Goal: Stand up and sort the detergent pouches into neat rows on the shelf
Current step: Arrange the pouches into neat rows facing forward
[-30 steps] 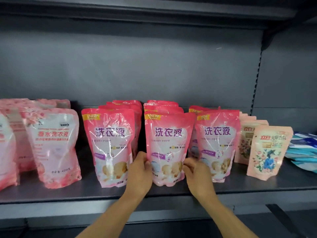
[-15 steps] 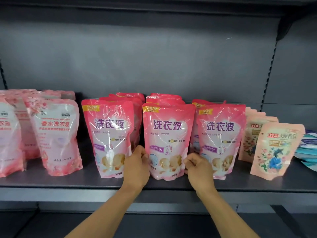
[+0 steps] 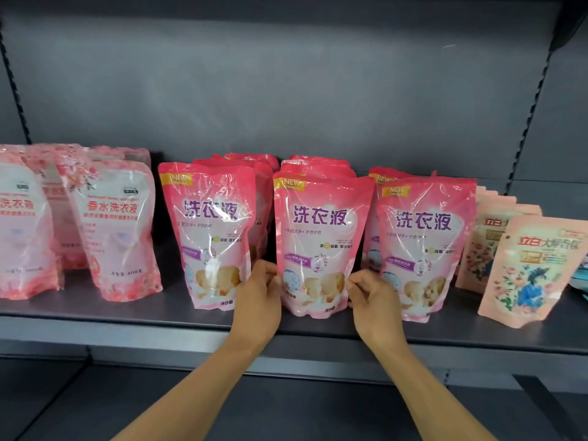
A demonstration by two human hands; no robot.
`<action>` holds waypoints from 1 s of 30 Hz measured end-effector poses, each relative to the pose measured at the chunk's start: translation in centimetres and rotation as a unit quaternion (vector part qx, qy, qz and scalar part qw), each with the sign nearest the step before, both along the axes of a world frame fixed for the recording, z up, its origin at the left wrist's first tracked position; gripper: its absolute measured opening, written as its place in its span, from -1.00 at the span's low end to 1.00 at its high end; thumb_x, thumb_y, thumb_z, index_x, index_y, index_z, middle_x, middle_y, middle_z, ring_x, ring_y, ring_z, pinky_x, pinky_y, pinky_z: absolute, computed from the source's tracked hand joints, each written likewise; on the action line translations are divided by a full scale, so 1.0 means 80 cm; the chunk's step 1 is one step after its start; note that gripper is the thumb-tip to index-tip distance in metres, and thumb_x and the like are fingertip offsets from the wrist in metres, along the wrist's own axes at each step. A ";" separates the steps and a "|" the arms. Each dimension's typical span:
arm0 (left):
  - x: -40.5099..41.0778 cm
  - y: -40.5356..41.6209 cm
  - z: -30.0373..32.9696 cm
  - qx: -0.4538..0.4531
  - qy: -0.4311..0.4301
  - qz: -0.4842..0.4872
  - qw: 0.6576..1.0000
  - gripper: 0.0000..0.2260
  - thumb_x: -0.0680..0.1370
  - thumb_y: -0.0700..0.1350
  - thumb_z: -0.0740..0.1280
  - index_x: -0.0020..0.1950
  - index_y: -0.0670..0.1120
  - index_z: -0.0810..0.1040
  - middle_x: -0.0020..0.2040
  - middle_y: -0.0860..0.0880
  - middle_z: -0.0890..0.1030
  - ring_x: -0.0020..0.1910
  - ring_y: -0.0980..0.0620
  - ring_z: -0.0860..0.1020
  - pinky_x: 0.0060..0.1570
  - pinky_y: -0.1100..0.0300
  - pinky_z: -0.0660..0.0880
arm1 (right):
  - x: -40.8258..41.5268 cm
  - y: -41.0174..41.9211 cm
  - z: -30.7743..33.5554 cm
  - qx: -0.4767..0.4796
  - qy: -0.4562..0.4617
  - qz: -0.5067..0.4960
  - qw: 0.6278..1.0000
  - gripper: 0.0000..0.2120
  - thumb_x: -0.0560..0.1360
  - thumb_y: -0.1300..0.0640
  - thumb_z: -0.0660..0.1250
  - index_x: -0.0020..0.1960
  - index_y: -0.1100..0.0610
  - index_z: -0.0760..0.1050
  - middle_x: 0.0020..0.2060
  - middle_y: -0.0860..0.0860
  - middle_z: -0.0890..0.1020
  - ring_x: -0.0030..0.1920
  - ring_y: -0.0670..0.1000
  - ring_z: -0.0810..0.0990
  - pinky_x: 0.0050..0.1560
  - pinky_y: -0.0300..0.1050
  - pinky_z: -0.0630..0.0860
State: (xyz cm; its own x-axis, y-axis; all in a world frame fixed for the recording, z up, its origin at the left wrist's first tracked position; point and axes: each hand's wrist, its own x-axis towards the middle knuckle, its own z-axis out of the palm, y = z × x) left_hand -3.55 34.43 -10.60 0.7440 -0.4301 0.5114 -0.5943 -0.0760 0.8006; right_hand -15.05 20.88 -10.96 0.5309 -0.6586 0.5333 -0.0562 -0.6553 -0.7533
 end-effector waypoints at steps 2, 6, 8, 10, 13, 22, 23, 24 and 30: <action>-0.009 0.005 -0.001 -0.013 0.032 -0.038 0.999 -0.90 0.60 -0.15 0.21 0.11 -0.04 0.40 -0.08 0.10 0.59 -0.09 0.20 0.56 -0.17 0.49 0.43 | -0.001 0.000 0.000 0.019 0.002 0.012 1.000 -0.83 0.52 0.32 0.25 -0.16 0.09 0.48 -0.21 -0.01 0.62 -0.17 -0.05 0.57 -0.10 -0.22 0.49; -0.019 0.003 -0.004 0.058 0.035 -0.046 0.997 -0.46 0.39 0.02 0.47 0.24 0.09 0.25 -0.03 0.13 0.58 -0.06 0.17 0.57 -0.08 0.24 0.56 | 0.000 -0.001 -0.001 -0.004 0.026 -0.005 1.000 -0.80 0.52 0.33 0.24 -0.20 0.09 0.46 -0.25 0.01 0.60 -0.20 -0.02 0.54 -0.20 -0.33 0.43; -0.022 0.000 -0.003 0.100 0.010 -0.008 0.995 -0.31 0.32 0.01 0.52 0.30 0.09 0.19 -0.03 0.17 0.54 -0.05 0.15 0.56 -0.07 0.16 0.56 | 0.001 -0.001 0.000 -0.012 0.033 -0.013 0.999 -0.80 0.51 0.36 0.22 -0.22 0.13 0.45 -0.29 0.02 0.57 -0.24 -0.02 0.51 -0.27 -0.40 0.37; -0.023 -0.002 -0.001 0.116 -0.004 0.020 0.993 -0.31 0.33 0.00 0.51 0.31 0.08 0.17 -0.10 0.22 0.50 -0.10 0.17 0.53 -0.12 0.21 0.52 | 0.002 -0.002 0.001 -0.019 0.042 -0.018 0.999 -0.79 0.51 0.36 0.22 -0.24 0.12 0.43 -0.32 0.01 0.55 -0.28 -0.05 0.48 -0.30 -0.40 0.36; -0.023 -0.002 0.000 0.127 -0.002 0.028 0.991 -0.36 0.35 -0.01 0.51 0.28 0.08 0.20 -0.16 0.22 0.49 -0.15 0.19 0.52 -0.15 0.22 0.51 | 0.003 -0.003 0.002 -0.019 0.049 -0.014 0.999 -0.79 0.50 0.37 0.23 -0.23 0.12 0.45 -0.30 0.00 0.58 -0.25 -0.06 0.54 -0.25 -0.36 0.42; -0.022 0.000 0.003 0.151 0.011 0.022 0.988 -0.48 0.37 -0.03 0.49 0.17 0.06 0.25 -0.08 0.20 0.49 -0.09 0.14 0.52 -0.03 0.15 0.54 | 0.000 0.001 0.006 -0.020 0.058 0.002 0.998 -0.76 0.50 0.39 0.23 -0.21 0.09 0.46 -0.27 -0.03 0.60 -0.19 -0.07 0.58 -0.19 -0.29 0.49; -0.022 0.000 0.003 0.153 0.015 0.017 0.988 -0.47 0.37 -0.04 0.49 0.19 0.05 0.25 -0.07 0.19 0.49 -0.06 0.14 0.53 0.00 0.14 0.54 | -0.001 0.003 0.007 -0.019 0.061 0.005 0.998 -0.75 0.49 0.39 0.23 -0.20 0.06 0.45 -0.25 -0.05 0.60 -0.17 -0.09 0.58 -0.17 -0.31 0.51; -0.023 0.001 0.002 0.151 0.020 0.011 0.988 -0.44 0.36 -0.06 0.50 0.23 0.04 0.26 -0.02 0.18 0.50 0.00 0.13 0.53 0.05 0.13 0.54 | -0.003 0.006 0.009 -0.019 0.063 0.008 0.998 -0.76 0.49 0.38 0.24 -0.17 0.04 0.44 -0.23 -0.08 0.59 -0.15 -0.12 0.57 -0.15 -0.33 0.51; -0.044 0.014 0.006 0.104 -0.085 0.049 0.990 -0.16 0.36 -0.03 0.51 0.49 0.02 0.08 0.40 0.08 0.23 0.38 0.10 0.28 0.26 0.24 0.32 | -0.054 0.025 0.042 -0.116 -0.005 -0.037 0.993 -0.72 0.49 0.31 0.29 0.16 0.09 0.45 0.02 -0.11 0.52 0.03 -0.15 0.52 0.08 -0.37 0.40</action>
